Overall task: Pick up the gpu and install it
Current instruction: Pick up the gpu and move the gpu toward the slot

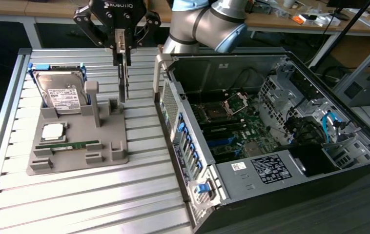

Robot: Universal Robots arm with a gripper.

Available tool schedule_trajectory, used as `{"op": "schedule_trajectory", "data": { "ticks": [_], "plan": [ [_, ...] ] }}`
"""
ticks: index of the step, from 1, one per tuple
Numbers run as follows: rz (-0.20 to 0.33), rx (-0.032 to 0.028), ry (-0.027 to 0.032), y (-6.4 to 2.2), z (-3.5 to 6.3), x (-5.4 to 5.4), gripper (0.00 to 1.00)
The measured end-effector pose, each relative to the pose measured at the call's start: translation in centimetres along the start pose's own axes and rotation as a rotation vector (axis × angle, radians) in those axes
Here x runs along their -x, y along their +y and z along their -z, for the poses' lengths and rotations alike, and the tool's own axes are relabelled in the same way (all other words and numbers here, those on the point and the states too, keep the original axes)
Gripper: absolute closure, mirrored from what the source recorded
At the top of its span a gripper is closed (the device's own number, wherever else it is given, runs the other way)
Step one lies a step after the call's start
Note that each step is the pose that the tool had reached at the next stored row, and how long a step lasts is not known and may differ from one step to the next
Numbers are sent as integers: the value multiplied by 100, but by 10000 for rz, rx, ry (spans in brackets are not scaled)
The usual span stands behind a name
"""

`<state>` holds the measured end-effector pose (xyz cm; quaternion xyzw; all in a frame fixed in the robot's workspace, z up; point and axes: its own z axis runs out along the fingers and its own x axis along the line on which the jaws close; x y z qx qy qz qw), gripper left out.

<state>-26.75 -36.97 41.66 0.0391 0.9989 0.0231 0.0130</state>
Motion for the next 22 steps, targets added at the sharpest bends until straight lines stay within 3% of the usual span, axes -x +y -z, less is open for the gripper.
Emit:
{"op": "schedule_trajectory", "data": {
  "ticks": [22],
  "plan": [
    [1, -11, -1, 1, -8, 345, 73]
  ]
}}
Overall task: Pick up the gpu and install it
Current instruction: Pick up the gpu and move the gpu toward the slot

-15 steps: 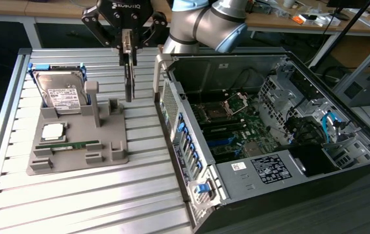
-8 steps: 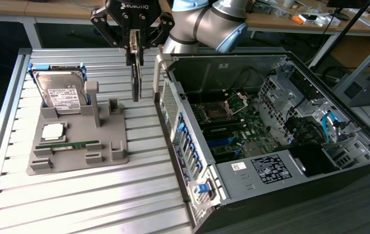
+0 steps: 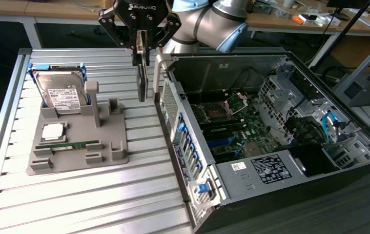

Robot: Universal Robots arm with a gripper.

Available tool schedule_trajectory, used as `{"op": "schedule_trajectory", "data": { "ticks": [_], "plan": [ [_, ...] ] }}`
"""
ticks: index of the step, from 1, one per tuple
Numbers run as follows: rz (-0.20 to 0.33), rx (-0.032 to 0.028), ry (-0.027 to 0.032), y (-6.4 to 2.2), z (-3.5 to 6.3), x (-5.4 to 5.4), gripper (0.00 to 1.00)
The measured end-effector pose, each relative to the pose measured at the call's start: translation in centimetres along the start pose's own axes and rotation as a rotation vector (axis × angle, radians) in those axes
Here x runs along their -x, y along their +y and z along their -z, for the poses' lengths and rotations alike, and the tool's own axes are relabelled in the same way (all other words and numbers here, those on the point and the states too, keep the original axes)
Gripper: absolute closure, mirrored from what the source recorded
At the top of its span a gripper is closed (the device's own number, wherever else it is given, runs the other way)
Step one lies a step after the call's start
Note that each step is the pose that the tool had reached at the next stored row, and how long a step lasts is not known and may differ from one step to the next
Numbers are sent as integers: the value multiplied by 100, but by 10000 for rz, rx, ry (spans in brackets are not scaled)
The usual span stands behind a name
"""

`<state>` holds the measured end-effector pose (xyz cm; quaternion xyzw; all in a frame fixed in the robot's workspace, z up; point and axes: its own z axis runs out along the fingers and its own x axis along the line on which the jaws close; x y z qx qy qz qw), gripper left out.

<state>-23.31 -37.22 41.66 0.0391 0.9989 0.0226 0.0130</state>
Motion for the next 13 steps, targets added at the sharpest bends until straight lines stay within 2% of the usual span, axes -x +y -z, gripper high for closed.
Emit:
{"op": "schedule_trajectory", "data": {
  "ticks": [13],
  "plan": [
    [-1, -7, 1, -95, 1, 141, 73]
  ]
}}
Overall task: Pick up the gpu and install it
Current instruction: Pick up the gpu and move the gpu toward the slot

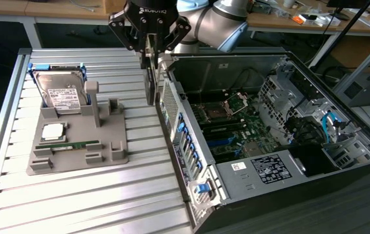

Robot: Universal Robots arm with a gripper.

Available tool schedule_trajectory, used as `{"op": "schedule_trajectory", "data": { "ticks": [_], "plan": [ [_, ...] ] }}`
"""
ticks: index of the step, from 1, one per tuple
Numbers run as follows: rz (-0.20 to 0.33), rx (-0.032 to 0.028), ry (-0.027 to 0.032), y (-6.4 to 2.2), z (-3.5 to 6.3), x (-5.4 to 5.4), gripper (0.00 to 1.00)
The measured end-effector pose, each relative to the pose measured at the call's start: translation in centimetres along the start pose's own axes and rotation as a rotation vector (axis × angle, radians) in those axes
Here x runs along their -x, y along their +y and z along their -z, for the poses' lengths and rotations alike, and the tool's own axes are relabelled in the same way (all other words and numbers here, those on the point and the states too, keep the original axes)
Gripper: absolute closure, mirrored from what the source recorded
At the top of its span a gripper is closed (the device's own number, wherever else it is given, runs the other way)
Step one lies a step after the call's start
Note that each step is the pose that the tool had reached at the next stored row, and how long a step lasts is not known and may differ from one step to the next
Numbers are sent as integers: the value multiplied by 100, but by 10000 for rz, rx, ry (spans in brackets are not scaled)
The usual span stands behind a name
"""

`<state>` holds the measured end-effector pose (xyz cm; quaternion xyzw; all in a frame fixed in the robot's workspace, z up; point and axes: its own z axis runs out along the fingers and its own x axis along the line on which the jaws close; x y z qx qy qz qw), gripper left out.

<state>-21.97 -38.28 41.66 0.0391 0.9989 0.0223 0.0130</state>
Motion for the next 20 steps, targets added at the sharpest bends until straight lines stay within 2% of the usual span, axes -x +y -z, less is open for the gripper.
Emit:
{"op": "schedule_trajectory", "data": {
  "ticks": [20],
  "plan": [
    [0, -13, 20, -121, -3, 342, 73]
  ]
}}
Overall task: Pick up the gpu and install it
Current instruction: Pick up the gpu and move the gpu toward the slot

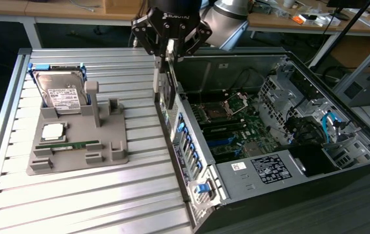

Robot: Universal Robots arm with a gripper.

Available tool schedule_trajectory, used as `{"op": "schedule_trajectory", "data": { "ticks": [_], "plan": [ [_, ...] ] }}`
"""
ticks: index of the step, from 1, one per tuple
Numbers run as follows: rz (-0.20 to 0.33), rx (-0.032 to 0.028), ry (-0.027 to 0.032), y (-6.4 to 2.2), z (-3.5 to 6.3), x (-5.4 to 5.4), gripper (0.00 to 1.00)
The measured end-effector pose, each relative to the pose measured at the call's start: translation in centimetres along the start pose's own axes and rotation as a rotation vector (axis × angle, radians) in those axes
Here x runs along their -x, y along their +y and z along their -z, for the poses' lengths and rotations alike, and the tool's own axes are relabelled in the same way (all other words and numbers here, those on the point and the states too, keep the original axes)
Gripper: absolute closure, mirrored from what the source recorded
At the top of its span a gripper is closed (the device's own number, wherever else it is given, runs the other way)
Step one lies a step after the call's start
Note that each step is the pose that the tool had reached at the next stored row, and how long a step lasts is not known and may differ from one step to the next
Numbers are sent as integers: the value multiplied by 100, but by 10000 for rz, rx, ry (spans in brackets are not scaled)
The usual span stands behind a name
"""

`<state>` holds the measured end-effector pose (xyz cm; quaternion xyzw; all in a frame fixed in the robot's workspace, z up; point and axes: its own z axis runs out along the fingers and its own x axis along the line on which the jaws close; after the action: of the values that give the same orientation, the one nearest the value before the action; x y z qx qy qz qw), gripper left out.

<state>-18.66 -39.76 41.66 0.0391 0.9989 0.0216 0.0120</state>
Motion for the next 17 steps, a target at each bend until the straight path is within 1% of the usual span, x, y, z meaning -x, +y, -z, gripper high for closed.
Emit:
{"op": "schedule_trajectory", "data": {
  "ticks": [7, 17],
  "plan": [
    [-1, -8, 14, -30, -2, 139, 73],
    [-1, -19, 30, -55, -4, 310, 73]
  ]
}}
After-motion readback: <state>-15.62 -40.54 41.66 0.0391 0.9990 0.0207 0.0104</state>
